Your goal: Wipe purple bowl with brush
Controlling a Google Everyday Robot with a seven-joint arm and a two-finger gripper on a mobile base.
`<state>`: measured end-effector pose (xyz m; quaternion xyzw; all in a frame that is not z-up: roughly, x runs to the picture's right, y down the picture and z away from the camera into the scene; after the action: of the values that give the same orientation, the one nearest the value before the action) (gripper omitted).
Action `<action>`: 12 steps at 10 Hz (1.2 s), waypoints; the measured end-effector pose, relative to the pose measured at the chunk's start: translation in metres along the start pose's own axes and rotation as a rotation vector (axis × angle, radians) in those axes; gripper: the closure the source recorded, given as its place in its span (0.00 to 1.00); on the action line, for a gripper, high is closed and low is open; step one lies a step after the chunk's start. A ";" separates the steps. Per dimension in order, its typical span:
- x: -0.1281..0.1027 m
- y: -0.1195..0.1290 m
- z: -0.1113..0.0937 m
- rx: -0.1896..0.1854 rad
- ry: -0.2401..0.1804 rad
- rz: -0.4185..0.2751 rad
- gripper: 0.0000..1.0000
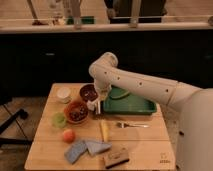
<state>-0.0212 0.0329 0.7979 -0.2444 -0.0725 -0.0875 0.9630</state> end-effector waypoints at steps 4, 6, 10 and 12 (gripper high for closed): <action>-0.010 -0.001 -0.011 -0.002 0.013 -0.035 1.00; -0.018 -0.002 -0.019 -0.002 0.016 -0.051 1.00; -0.017 -0.013 -0.035 0.038 0.023 -0.055 1.00; -0.012 -0.020 -0.043 0.067 0.028 -0.043 1.00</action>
<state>-0.0332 -0.0034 0.7669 -0.2092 -0.0673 -0.1093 0.9694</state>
